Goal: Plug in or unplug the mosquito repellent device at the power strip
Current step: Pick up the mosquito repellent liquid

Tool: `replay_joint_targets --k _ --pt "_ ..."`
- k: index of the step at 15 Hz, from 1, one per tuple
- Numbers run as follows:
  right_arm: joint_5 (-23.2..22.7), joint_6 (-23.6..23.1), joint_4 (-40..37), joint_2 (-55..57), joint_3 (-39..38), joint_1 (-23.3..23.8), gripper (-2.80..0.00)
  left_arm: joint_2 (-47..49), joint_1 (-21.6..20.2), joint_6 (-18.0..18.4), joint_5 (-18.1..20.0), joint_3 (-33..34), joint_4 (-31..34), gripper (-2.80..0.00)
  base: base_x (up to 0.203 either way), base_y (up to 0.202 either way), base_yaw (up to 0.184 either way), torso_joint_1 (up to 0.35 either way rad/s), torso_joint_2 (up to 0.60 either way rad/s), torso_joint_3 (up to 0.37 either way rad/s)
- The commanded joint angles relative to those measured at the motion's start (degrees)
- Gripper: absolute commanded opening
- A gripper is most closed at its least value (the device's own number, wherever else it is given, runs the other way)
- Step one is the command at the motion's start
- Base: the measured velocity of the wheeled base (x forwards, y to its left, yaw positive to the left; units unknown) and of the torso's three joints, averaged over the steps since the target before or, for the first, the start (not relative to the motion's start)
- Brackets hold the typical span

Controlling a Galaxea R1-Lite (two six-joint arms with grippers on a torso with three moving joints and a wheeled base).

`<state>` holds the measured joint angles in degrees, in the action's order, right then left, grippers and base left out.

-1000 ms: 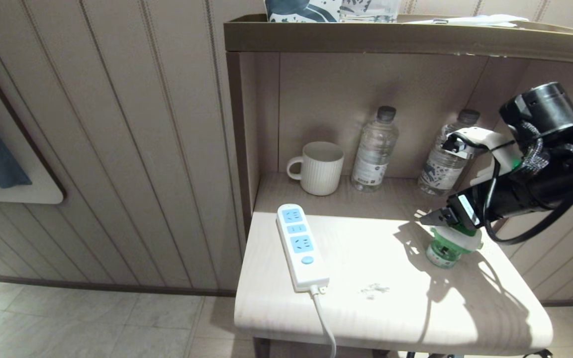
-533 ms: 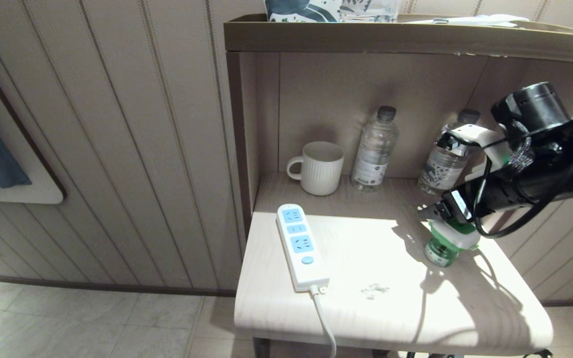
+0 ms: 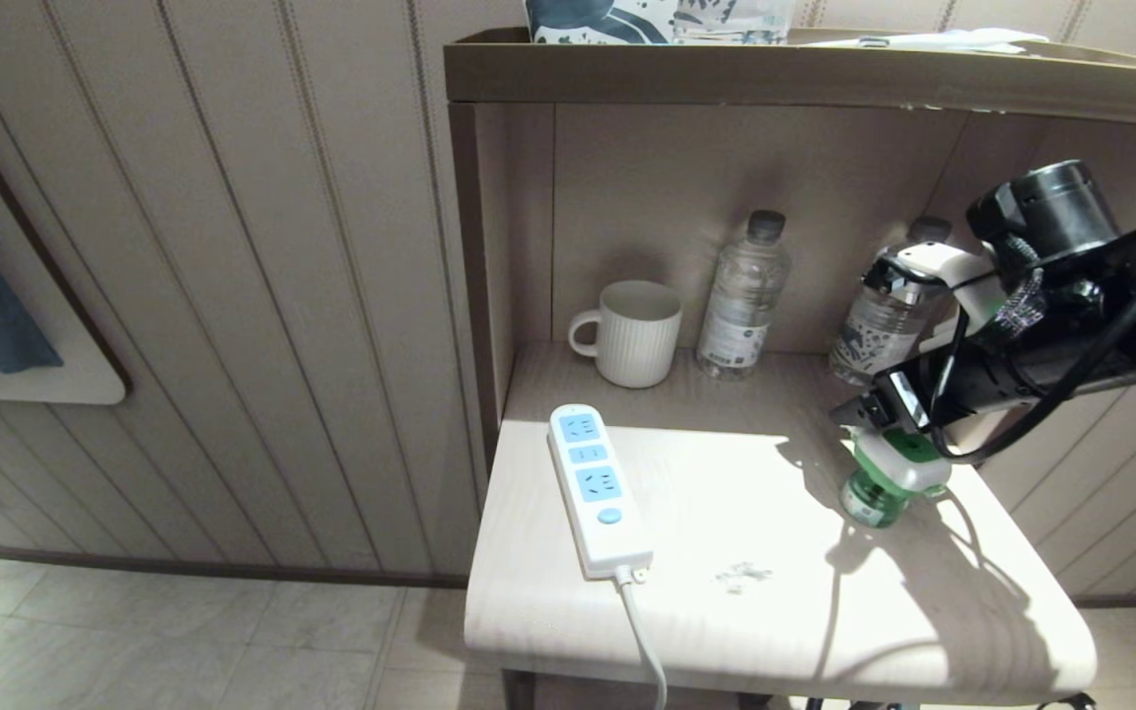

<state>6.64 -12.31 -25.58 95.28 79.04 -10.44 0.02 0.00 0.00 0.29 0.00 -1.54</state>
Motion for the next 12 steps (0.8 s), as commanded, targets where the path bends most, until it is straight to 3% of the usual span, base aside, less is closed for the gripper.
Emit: replay_joint_targets --k 1,12 --pt "0.12 -0.08 0.14 0.08 0.15 -0.02 0.0 -0.02 0.02 0.0 -0.03 0.0 -0.05 -2.8 0.0 0.0 0.0 0.0 0.0 0.0" --pt "1.68 0.01 1.32 1.22 0.76 0.06 0.0 -0.02 0.0 0.0 -0.03 0.0 -0.05 -2.8 0.0 0.0 0.0 0.0 0.0 0.0"
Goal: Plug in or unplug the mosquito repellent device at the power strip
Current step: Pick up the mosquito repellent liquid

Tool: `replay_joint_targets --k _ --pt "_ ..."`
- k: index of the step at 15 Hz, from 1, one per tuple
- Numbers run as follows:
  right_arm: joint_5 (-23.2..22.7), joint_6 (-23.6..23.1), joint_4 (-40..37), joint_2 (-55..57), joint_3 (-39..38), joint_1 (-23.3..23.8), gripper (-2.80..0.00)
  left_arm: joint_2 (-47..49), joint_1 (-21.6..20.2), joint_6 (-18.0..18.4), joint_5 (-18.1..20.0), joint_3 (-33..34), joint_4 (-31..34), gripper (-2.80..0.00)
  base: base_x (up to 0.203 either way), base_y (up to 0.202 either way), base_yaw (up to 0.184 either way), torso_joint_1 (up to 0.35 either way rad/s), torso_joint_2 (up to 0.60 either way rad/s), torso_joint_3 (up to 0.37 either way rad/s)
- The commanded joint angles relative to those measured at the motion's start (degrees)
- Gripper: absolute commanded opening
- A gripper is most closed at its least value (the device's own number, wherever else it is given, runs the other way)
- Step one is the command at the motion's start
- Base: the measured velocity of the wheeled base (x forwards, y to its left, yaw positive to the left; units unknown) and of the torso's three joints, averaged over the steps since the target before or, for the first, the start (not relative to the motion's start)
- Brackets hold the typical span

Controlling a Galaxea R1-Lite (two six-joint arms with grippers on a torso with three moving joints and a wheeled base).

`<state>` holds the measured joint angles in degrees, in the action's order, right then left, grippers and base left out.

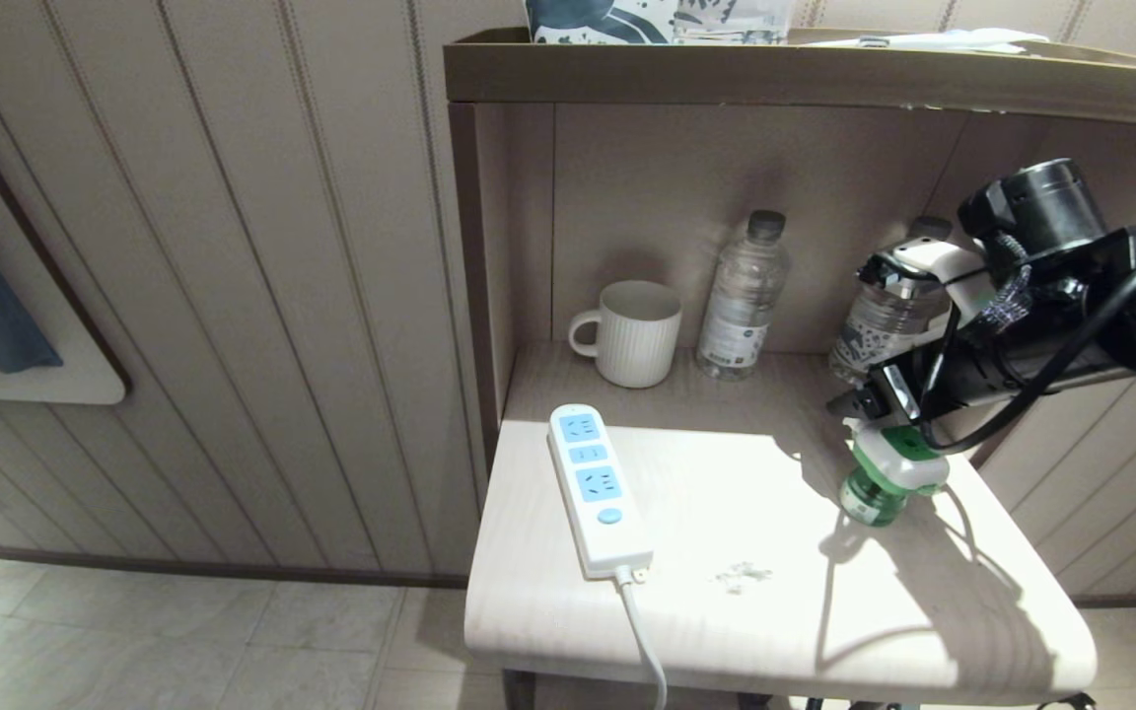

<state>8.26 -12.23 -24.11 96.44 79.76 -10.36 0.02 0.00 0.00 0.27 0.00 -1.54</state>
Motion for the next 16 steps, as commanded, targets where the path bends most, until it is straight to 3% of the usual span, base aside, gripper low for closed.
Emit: replay_joint_targets --k 1,16 --pt "0.09 -0.08 -0.14 0.06 0.04 0.08 0.0 -0.02 0.0 0.0 0.0 0.0 -0.05 -2.8 0.0 0.0 0.0 0.0 0.0 0.0" --pt "0.18 0.01 -0.14 -0.05 -0.4 0.69 0.0 -0.02 0.0 0.0 0.0 0.0 -0.05 -2.8 0.0 0.0 0.0 0.0 0.0 0.0"
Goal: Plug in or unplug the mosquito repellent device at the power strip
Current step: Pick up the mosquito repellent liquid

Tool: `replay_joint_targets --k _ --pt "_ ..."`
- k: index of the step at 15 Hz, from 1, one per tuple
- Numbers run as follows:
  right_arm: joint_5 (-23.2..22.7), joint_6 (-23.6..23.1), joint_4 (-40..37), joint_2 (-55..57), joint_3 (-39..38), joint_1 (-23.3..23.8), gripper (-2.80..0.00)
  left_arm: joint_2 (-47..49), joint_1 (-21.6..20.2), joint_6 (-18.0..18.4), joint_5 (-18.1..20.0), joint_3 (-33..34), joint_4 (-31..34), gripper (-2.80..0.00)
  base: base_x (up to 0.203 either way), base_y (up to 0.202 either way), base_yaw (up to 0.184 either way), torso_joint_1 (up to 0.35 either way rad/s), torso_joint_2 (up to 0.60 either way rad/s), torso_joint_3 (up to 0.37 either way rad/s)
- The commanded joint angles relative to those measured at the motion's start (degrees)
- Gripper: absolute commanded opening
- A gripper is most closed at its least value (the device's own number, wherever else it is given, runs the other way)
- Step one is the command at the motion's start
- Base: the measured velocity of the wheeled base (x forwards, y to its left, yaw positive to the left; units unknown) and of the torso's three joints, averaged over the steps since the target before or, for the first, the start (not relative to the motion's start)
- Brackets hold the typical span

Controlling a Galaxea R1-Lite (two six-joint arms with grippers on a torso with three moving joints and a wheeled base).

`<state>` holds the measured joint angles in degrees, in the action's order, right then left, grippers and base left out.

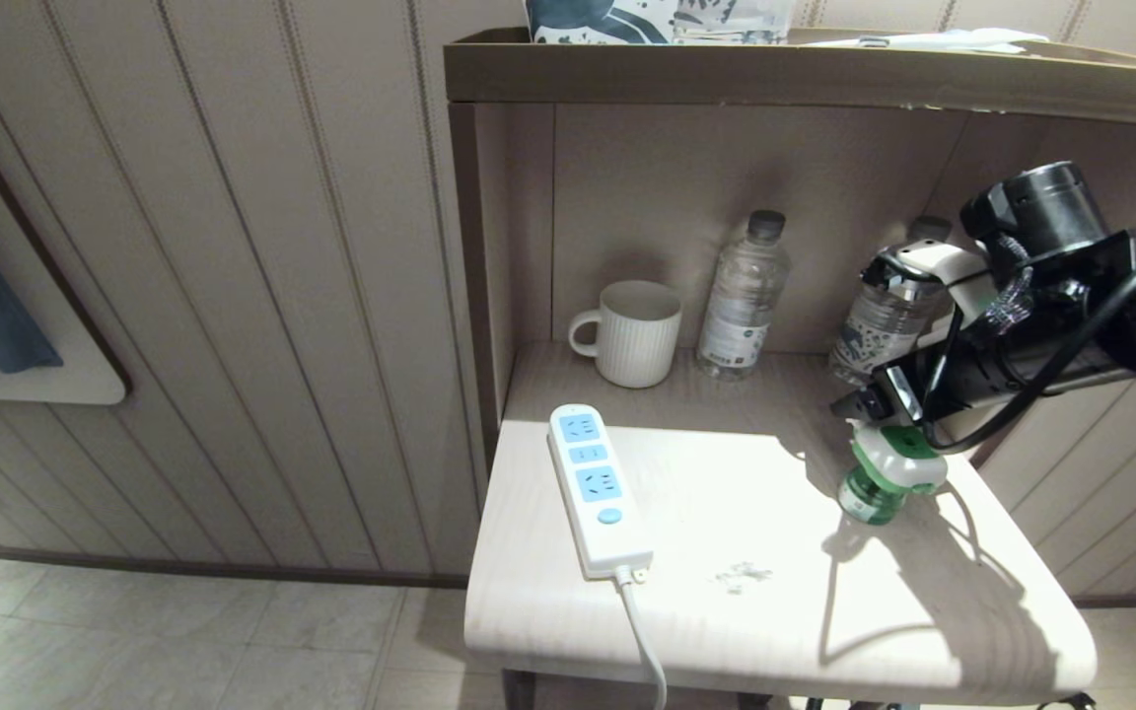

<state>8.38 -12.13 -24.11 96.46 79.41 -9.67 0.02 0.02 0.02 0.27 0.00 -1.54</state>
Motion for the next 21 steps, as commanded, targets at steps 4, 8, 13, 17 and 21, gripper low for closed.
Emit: replay_joint_targets --k 4,8,13,17,21 --pt "0.06 -0.09 -0.14 -0.11 -0.17 0.42 0.0 -0.02 -0.02 -0.02 0.0 0.0 -0.05 -2.8 0.0 0.0 0.0 0.0 0.0 0.0" --pt "-0.03 -0.09 -0.14 -0.31 -0.22 1.93 0.0 -0.02 0.03 -0.02 0.03 0.0 -0.05 -2.8 0.0 0.0 0.0 0.0 0.0 0.0" --pt "-0.21 -0.09 -0.14 -0.31 -0.22 1.31 0.0 -0.02 0.05 -0.02 0.0 0.0 -0.05 -2.8 0.0 0.0 0.0 0.0 0.0 0.0" --pt "-0.29 1.3 -0.23 -1.86 -1.07 -0.77 0.0 -0.02 -0.02 -0.02 0.0 0.0 -0.05 -2.8 0.0 0.0 0.0 0.0 0.0 0.0" --pt "0.07 4.69 -0.12 -7.45 -3.95 -3.22 0.0 -0.02 0.02 -0.02 0.04 0.0 -0.05 -2.8 0.0 0.0 0.0 0.0 0.0 0.0"
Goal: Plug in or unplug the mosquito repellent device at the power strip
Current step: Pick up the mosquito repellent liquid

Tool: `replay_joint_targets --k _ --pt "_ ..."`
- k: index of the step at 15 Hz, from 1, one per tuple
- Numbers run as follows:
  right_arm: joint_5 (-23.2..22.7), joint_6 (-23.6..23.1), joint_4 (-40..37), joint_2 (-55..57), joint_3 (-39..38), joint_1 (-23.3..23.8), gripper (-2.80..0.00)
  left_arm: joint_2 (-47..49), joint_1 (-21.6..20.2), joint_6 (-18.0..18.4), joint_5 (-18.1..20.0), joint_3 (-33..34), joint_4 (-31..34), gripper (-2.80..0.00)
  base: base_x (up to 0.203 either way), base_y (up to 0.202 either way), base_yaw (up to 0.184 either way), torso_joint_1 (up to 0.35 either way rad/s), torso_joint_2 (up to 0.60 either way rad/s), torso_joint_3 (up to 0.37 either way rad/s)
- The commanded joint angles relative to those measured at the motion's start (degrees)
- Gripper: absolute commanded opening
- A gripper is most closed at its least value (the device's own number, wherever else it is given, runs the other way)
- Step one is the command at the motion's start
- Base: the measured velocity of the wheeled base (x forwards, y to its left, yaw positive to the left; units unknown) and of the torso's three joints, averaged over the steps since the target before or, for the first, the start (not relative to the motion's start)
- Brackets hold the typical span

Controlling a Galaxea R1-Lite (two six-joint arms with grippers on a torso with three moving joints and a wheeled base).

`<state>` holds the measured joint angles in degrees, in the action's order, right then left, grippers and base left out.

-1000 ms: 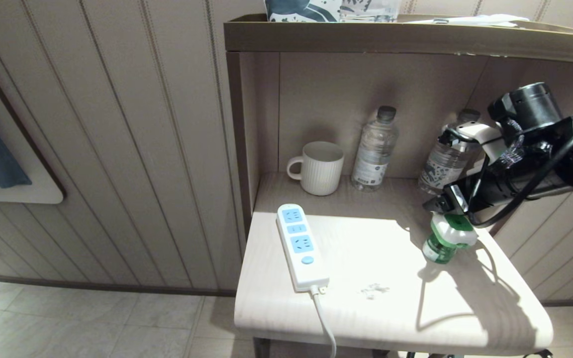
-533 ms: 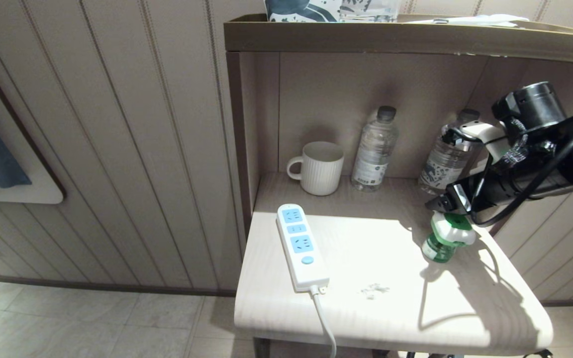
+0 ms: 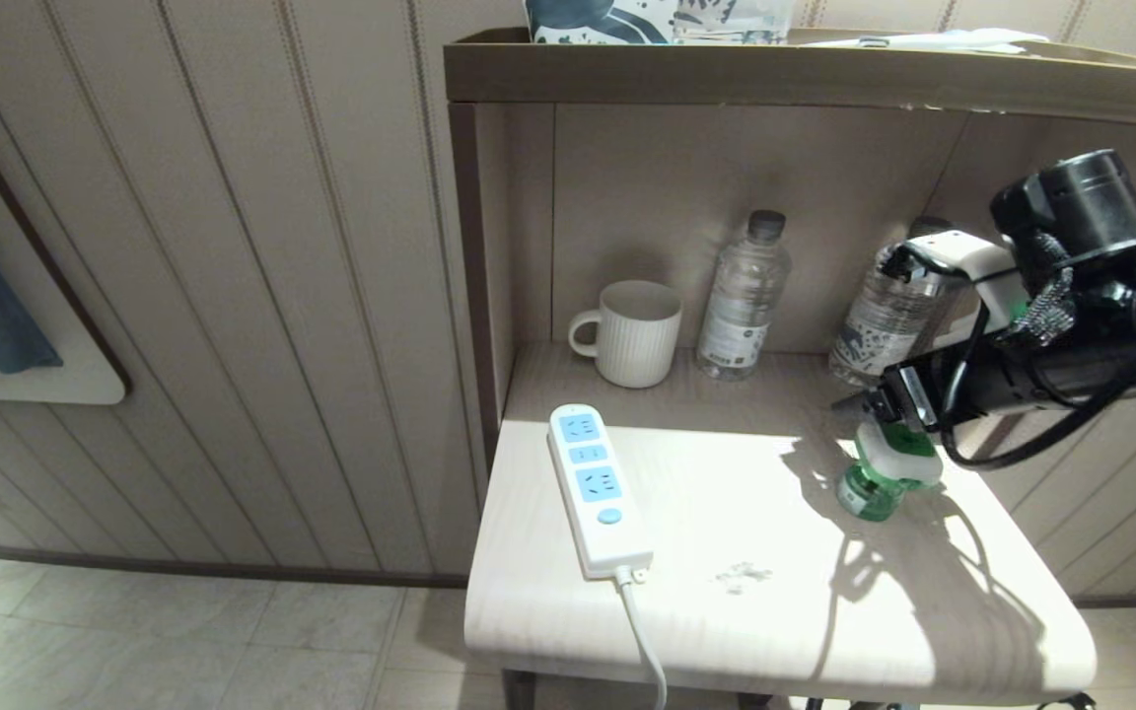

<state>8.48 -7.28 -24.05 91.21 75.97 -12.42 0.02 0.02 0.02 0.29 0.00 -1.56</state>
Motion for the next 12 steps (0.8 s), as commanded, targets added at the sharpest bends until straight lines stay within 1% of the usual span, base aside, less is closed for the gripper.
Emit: replay_joint_targets --k 1,2,3,5,7,9,10,12 --pt "0.44 0.6 0.28 -3.47 -1.93 -0.64 0.0 -0.02 -0.02 -0.02 -0.03 0.0 -0.02 -2.8 0.0 0.0 0.0 0.0 0.0 0.0" --pt "1.3 1.17 2.1 -4.49 -4.33 -0.7 0.0 -0.02 -0.02 -0.02 -0.03 0.0 -0.02 -2.8 0.0 0.0 0.0 0.0 0.0 0.0" --pt "2.47 1.94 5.55 -5.42 -7.39 -0.75 0.0 -0.02 0.04 -0.02 -0.03 0.0 -0.02 -2.8 0.0 0.0 0.0 0.0 0.0 0.0" --pt "6.38 4.93 17.02 -6.86 -14.57 -1.77 0.0 -0.02 -0.02 -0.02 -0.03 0.0 -0.02 -2.8 0.0 0.0 0.0 0.0 0.0 0.0" --pt "10.37 7.11 28.36 -8.61 -22.89 -3.84 0.0 -0.02 -0.02 -0.02 -0.03 0.0 -0.02 -2.8 0.0 0.0 0.0 0.0 0.0 0.0" --pt "12.36 9.2 38.97 -11.09 -30.41 -6.85 0.0 -0.02 -0.02 -0.02 -0.03 0.0 -0.02 -2.8 0.0 0.0 0.0 0.0 0.0 0.0" --pt "12.86 10.64 41.03 -12.17 -32.45 -8.12 0.0 -0.02 -0.02 -0.02 -0.03 0.0 -0.02 -2.8 0.0 0.0 0.0 0.0 0.0 0.0" --pt "12.98 12.85 42.66 -12.56 -35.48 -8.4 0.0 -0.02 -0.02 -0.07 -0.03 0.0 -0.11 -2.8 0.0 0.0 0.0 0.0 0.0 0.0"
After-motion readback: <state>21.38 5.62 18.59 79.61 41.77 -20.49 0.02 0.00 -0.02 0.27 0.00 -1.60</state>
